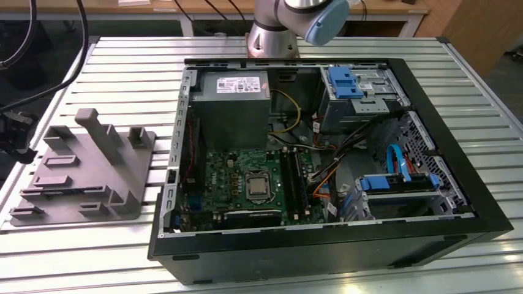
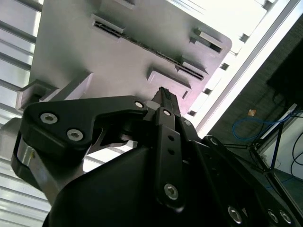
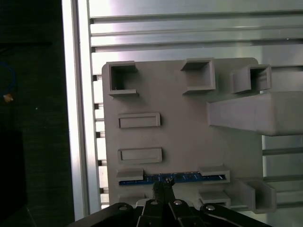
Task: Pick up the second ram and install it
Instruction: 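Reach for the second ram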
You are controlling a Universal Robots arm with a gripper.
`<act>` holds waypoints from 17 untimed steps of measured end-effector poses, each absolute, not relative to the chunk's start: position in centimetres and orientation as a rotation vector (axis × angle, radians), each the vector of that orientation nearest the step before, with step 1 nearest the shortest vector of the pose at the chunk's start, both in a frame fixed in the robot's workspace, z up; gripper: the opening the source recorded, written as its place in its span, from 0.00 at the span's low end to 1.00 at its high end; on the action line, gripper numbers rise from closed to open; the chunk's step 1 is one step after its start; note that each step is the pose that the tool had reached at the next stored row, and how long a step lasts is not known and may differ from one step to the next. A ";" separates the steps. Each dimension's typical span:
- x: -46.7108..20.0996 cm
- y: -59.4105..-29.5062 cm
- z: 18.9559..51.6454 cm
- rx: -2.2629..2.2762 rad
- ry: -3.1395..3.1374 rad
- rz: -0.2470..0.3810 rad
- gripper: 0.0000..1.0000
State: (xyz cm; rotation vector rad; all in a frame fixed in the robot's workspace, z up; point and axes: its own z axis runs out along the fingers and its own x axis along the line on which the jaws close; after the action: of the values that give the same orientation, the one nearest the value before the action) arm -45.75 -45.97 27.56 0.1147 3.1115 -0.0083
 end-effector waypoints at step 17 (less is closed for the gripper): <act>-44.8 -47.7 25.5 0.115 3.112 -0.010 0.10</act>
State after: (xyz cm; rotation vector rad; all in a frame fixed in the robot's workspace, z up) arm -44.77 -47.73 25.51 0.1146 3.1115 -0.0103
